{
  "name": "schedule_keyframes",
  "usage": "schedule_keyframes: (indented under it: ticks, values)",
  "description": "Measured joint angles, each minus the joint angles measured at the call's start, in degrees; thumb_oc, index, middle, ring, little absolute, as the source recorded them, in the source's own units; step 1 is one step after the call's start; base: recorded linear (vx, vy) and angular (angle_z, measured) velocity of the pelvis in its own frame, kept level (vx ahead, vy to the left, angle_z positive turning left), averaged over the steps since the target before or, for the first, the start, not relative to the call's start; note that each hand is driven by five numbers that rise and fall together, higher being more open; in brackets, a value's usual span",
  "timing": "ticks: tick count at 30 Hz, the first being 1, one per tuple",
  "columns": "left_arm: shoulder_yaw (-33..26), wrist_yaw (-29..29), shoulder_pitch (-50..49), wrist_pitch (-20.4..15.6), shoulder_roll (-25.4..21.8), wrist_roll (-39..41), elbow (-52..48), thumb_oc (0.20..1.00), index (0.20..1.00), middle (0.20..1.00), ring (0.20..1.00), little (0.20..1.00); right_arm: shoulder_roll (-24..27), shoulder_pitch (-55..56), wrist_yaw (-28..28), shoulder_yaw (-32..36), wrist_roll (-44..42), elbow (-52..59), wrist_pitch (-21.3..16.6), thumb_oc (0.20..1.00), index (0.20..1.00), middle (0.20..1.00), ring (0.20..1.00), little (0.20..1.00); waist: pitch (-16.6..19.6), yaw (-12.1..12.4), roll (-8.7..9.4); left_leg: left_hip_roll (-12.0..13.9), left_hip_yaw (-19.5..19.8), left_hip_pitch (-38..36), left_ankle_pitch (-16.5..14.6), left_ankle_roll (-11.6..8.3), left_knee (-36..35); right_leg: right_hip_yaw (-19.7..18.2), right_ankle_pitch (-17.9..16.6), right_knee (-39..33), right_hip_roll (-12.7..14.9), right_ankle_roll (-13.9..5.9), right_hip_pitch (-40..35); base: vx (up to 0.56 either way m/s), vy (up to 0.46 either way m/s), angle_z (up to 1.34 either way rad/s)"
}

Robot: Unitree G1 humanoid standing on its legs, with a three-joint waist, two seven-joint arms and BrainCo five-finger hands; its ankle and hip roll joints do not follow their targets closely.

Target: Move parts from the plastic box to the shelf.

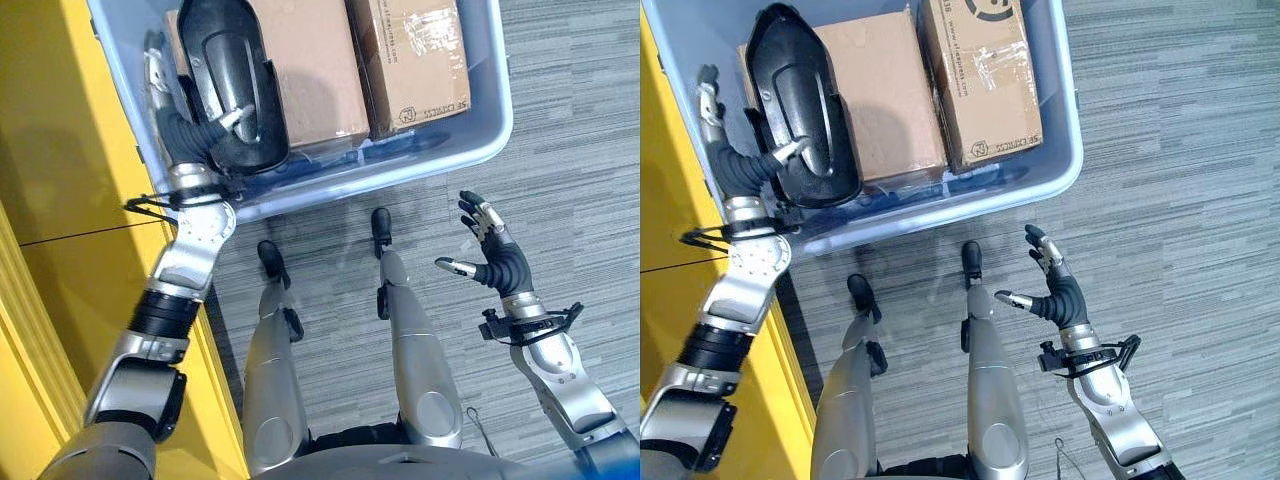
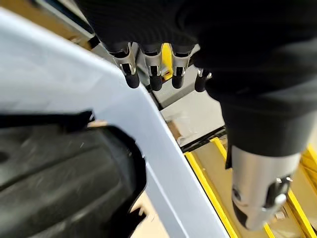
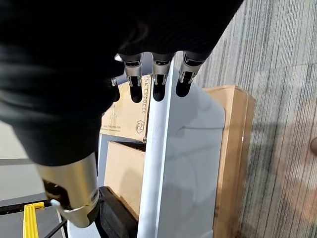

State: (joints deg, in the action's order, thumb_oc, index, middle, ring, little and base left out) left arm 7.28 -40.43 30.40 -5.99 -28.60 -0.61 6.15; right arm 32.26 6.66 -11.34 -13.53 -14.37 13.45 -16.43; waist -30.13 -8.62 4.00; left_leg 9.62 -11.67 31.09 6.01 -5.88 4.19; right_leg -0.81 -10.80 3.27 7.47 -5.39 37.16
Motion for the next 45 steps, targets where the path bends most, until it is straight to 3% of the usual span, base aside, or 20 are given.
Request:
schedule_keyframes:
  ticks: [3,20,35,45]
  values:
    - [0.0,-0.9,-0.7,-0.1,3.2,0.8,-0.3,1.0,1.0,1.0,1.0,1.0,-0.1,-0.2,-0.7,-0.3,0.2,0.0,0.5,1.0,1.0,1.0,1.0,1.0,0.0,0.0,0.02,0.0,0.0,-0.1,0.0,0.01,0.0,0.0,0.1,0.1,0.0,0.0,0.0,0.0,0.0,0.0]
    - [0.4,-2.6,-1.4,-1.2,6.3,11.3,1.3,1.0,1.0,1.0,1.0,1.0,-0.1,-0.7,-4.7,-1.4,2.3,0.0,2.3,1.0,1.0,1.0,1.0,1.0,-0.1,0.0,0.06,0.0,0.0,0.2,-0.1,0.14,-0.1,0.0,0.7,0.1,0.0,-0.22,0.2,0.0,0.0,0.0]
    - [-5.1,-6.0,-4.2,-1.2,4.3,7.8,-3.0,1.0,1.0,1.0,1.0,1.0,-0.1,-2.5,-5.2,-2.2,2.3,0.1,2.5,1.0,1.0,1.0,1.0,1.0,-0.2,0.3,0.22,0.0,1.2,1.6,-0.2,0.21,0.0,0.8,0.8,0.2,0.1,-0.11,0.9,0.01,0.005,0.02]
    - [-5.2,-7.4,-3.7,-0.8,3.1,5.6,-3.0,1.0,1.0,1.0,1.0,1.0,0.0,-2.5,-4.7,-2.3,2.3,0.2,2.5,1.0,1.0,1.0,1.0,1.0,-0.2,0.1,0.22,0.0,1.1,1.9,-0.2,0.21,0.0,0.8,0.9,0.7,0.1,-0.02,1.6,0.0,0.0,0.0]
